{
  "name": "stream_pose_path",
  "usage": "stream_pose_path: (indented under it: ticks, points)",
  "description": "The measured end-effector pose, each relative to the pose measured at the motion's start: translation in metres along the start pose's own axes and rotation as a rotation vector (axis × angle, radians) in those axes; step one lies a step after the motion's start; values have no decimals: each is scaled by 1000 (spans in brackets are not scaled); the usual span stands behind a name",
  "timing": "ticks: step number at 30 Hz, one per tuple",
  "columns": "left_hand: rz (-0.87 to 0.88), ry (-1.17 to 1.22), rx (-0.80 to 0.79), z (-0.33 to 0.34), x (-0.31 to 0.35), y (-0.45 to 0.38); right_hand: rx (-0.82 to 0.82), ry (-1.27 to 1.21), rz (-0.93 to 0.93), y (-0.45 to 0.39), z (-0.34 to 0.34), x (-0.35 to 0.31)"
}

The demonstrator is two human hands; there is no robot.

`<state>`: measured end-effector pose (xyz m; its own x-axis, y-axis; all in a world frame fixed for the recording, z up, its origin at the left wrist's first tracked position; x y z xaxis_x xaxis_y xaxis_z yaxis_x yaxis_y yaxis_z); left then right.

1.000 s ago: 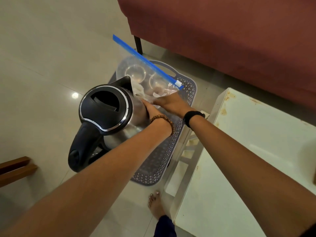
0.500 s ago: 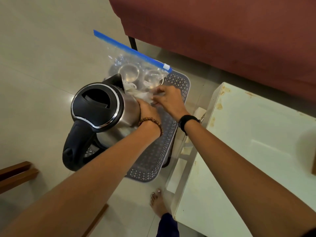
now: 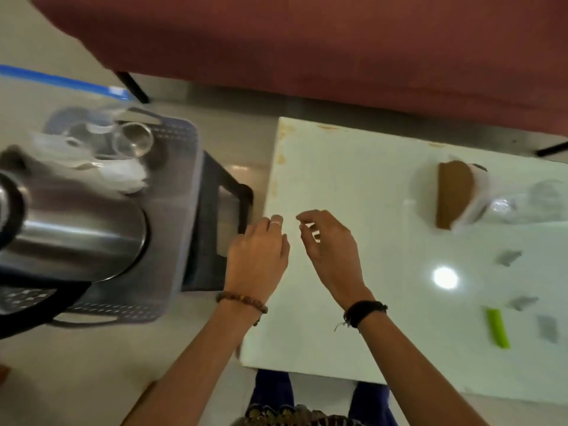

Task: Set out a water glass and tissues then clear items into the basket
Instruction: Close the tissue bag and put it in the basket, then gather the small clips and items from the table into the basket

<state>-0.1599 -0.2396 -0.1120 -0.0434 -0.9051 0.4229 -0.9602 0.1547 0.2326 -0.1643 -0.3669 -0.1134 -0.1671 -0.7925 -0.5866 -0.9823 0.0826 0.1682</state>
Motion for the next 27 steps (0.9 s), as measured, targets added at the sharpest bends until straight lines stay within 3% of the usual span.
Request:
stream_pose_path:
  ticks: [3,8,17,20,27]
  points:
    - [149,27,-53,30,56,16,15,43,88,32,-35,67]
    - [206,64,-267,108,153,47,24,80,233,81,-93,173]
    - [20,234,-467,224,308,78,47,-39,548,146,-172,325]
    - [-26,270,-480,247,340,78,111,-106,694,158,-187,363]
    - [104,195,-337,276,388,20,185,-297,920,155,-192,421]
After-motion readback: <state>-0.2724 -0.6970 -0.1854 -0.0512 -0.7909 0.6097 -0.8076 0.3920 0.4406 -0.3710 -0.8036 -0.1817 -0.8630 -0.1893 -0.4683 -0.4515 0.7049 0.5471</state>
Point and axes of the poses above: each hand's wrist, its own y-axis away from the middle knuckle, its own z-axis out of the palm, x = y × z, the point moved 1 cm from there along -y, towards the middle knuckle, and after that the axes turned 8 degrees about y, right-handed, at the moved point
